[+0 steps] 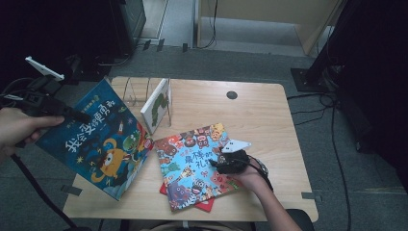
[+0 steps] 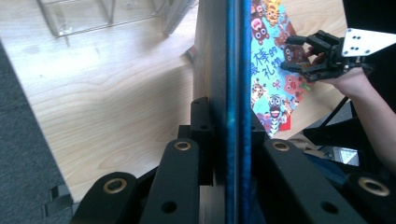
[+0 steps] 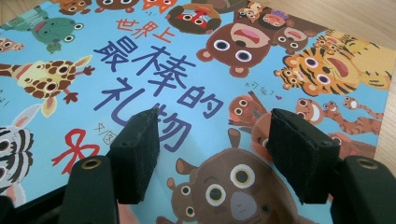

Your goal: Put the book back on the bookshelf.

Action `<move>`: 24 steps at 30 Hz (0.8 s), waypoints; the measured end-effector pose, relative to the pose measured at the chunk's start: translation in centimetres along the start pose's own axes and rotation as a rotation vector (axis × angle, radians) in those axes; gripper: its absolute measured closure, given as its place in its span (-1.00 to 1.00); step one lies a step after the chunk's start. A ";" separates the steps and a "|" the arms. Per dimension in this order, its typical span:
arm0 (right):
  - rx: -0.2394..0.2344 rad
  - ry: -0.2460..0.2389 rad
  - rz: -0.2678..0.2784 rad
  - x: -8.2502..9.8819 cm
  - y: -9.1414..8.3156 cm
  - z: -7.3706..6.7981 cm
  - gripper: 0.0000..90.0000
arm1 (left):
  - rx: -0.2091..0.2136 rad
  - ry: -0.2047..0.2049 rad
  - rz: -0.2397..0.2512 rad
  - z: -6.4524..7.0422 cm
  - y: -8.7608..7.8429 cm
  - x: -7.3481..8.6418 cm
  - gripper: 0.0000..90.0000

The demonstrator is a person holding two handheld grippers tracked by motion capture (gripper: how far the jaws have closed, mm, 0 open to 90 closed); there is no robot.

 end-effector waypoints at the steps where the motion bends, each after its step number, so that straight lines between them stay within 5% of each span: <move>1: 0.000 0.000 0.000 0.0 0.0 0.0 -0.25 | -0.003 -0.004 0.000 -0.2 -0.1 0.0 0.83; 24: 0.000 -0.001 0.000 0.0 0.0 0.0 -0.24 | -0.057 -0.115 0.023 -3.8 -1.0 -1.0 0.82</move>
Point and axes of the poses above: each handheld gripper's, and its own axes: y roughly forward along the jaws, x roughly out of its underside, z roughly to its right, the point moved 2 cm from there along y, roughly forward along the jaws, and after that the axes turned 9 degrees about -x, right-handed, at the moved point
